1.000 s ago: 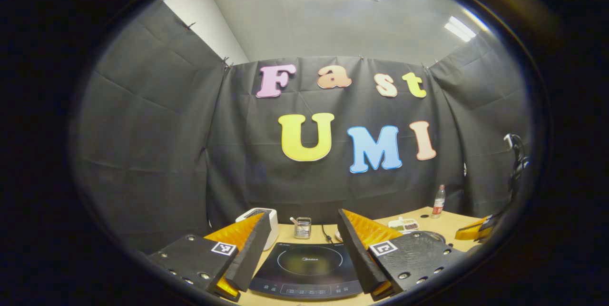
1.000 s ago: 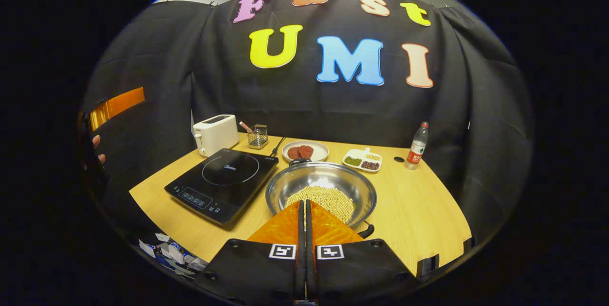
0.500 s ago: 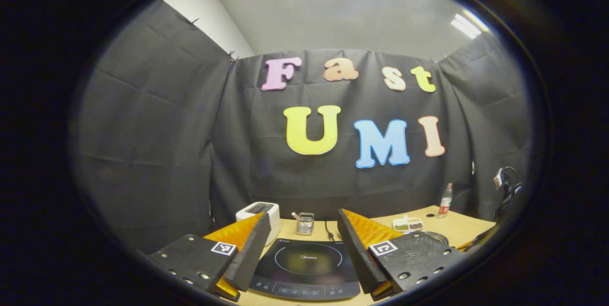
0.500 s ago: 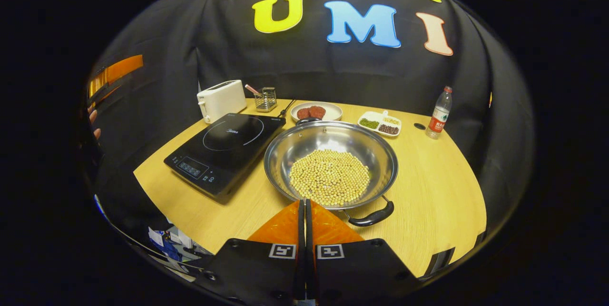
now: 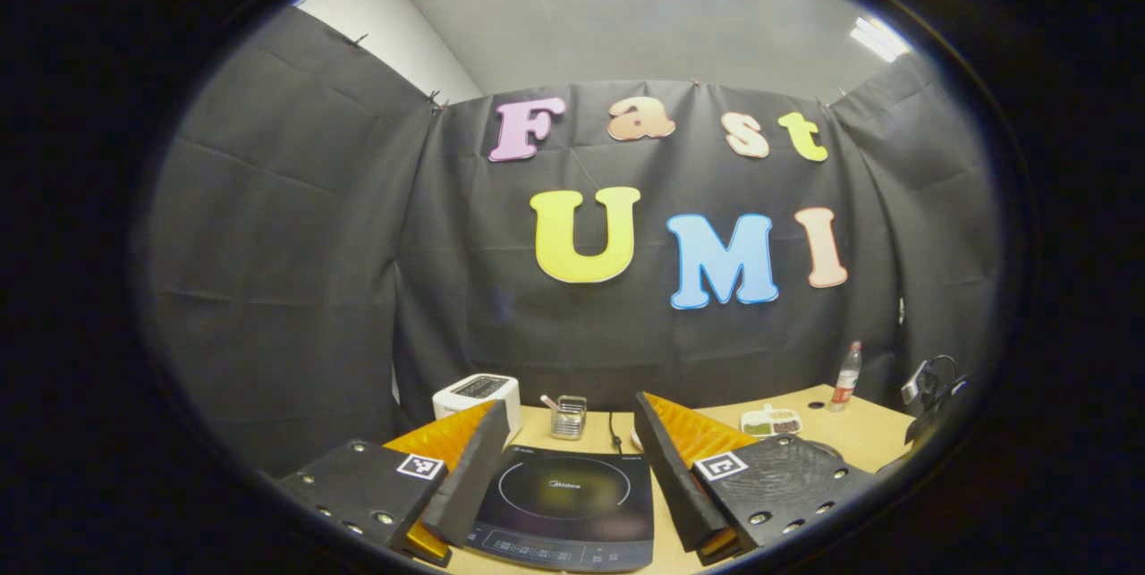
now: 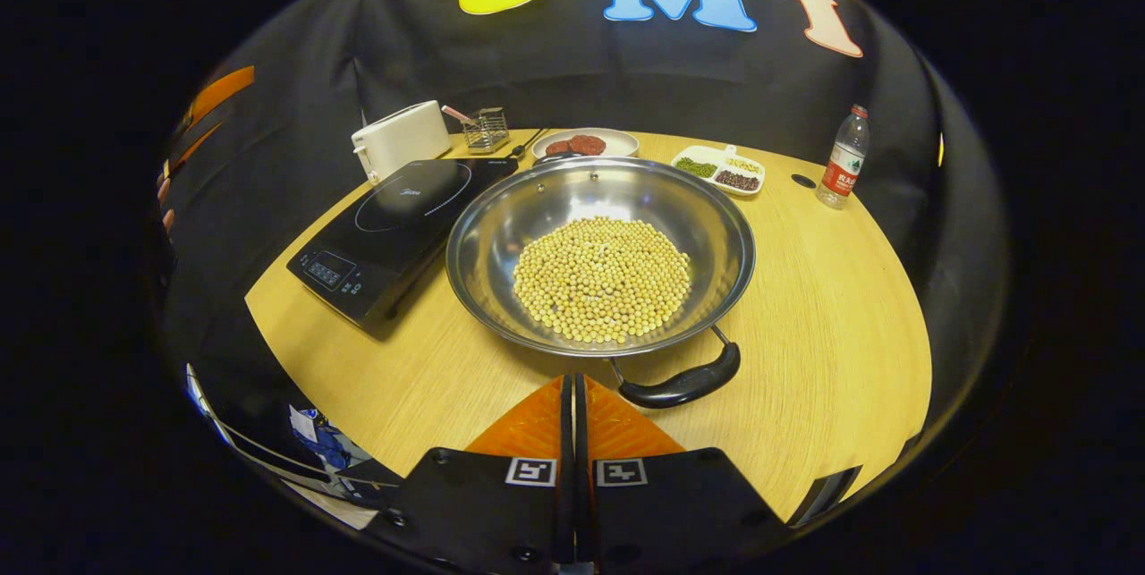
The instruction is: First push the handle of the pot to place it horizontally, then grasp the pot with both hands and set it on the induction cooktop.
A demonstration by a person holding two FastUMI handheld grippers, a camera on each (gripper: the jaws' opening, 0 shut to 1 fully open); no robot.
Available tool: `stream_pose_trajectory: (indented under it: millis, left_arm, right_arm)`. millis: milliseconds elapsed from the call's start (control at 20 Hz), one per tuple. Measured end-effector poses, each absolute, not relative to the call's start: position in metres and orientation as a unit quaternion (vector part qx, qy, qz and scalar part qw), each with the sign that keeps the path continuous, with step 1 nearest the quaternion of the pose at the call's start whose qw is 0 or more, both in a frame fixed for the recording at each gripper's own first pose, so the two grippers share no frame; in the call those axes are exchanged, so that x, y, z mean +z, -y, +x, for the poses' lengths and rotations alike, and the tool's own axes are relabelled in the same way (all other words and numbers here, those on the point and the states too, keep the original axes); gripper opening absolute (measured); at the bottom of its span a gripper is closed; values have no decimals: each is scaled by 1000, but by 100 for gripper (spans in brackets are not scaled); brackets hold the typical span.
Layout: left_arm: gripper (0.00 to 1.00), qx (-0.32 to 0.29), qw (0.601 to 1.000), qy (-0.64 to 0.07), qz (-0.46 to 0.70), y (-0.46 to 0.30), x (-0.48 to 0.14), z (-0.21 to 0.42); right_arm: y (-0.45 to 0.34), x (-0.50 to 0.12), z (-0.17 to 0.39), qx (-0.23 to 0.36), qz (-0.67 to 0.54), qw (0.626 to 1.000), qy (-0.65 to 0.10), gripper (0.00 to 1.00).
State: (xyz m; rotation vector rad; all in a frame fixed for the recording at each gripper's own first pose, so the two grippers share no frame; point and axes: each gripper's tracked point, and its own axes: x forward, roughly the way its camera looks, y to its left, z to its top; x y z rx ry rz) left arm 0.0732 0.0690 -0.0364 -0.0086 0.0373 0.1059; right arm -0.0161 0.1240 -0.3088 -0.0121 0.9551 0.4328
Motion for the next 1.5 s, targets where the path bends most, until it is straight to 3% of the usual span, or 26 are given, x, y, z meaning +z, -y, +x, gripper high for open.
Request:
stream_pose_trajectory:
  millis: [100, 250, 1500]
  left_arm:
    - [86, 53, 998, -22, -3, -62, -38, 77]
    - [86, 51, 998, -27, -1, -51, -41, 84]
    - [84, 35, 998, -54, 8, 14, -66, 134]
  right_arm:
    - [-117, -315, -14, 204, -6, 863, -462, 5]
    - [-116, -317, -12, 208, 12, 858, -469, 0]
    - [-34, -332, 55, 161, 1, 863, -478, 2]
